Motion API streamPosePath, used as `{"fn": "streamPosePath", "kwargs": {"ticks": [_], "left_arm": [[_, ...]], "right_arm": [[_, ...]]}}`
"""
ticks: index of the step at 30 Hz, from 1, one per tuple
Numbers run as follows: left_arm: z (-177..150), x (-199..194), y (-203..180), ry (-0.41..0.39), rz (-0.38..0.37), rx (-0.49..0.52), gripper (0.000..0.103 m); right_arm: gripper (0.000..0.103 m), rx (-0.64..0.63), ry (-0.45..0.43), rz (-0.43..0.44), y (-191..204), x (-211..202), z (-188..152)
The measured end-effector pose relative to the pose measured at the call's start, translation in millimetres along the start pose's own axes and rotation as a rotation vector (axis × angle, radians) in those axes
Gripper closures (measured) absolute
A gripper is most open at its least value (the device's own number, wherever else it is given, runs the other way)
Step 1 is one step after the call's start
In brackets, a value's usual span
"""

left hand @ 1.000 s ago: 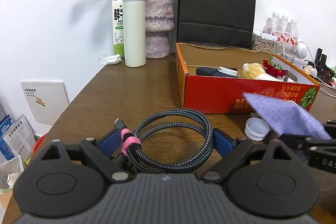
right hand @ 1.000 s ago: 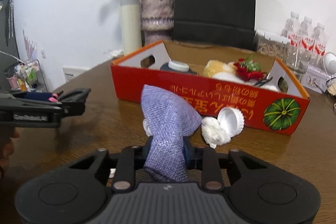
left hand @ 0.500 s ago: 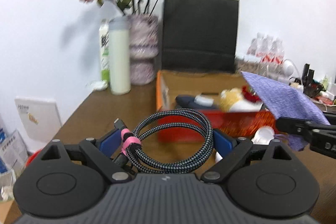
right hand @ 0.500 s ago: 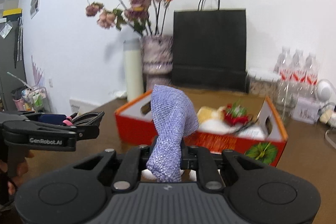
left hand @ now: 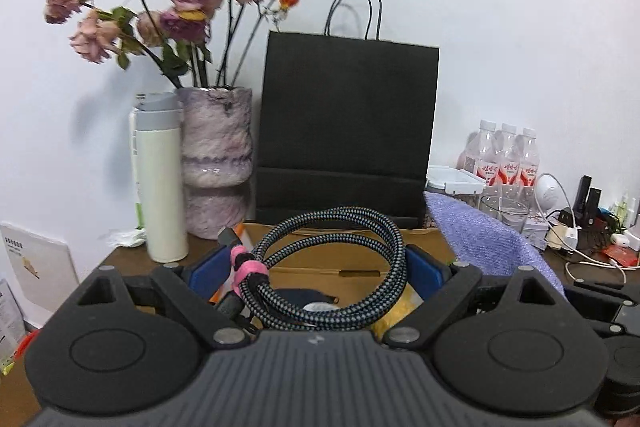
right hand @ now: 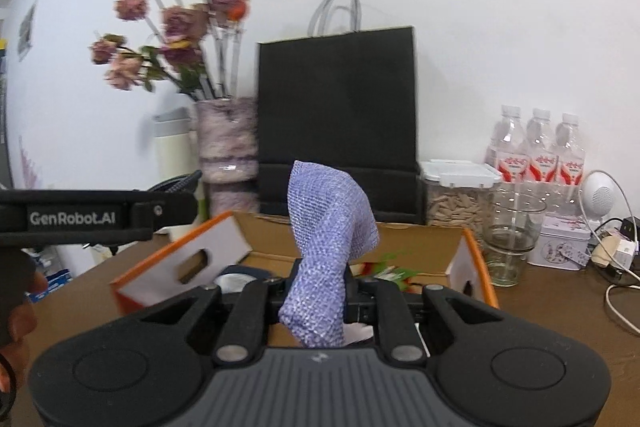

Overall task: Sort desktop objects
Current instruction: 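Lift the braided cable with the left tool while the right tool lifts the purple pouch toward the box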

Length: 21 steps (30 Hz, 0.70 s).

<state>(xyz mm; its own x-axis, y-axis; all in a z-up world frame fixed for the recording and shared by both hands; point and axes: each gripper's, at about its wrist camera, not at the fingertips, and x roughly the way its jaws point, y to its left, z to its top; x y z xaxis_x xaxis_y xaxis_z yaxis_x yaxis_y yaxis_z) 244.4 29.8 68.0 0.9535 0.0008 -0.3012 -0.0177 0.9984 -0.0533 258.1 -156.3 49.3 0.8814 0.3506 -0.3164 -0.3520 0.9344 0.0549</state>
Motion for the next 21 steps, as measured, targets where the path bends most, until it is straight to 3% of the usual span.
{"fn": "streamPosePath", "kwargs": {"ticks": [11, 21], "left_arm": [[-13, 73, -2, 0.077, 0.03, 0.055, 0.01], [-25, 88, -2, 0.124, 0.038, 0.073, 0.01]], "right_arm": [[0.089, -0.025, 0.059, -0.049, -38, 62, -2], [0.089, -0.026, 0.087, -0.043, -36, 73, -9]]}}
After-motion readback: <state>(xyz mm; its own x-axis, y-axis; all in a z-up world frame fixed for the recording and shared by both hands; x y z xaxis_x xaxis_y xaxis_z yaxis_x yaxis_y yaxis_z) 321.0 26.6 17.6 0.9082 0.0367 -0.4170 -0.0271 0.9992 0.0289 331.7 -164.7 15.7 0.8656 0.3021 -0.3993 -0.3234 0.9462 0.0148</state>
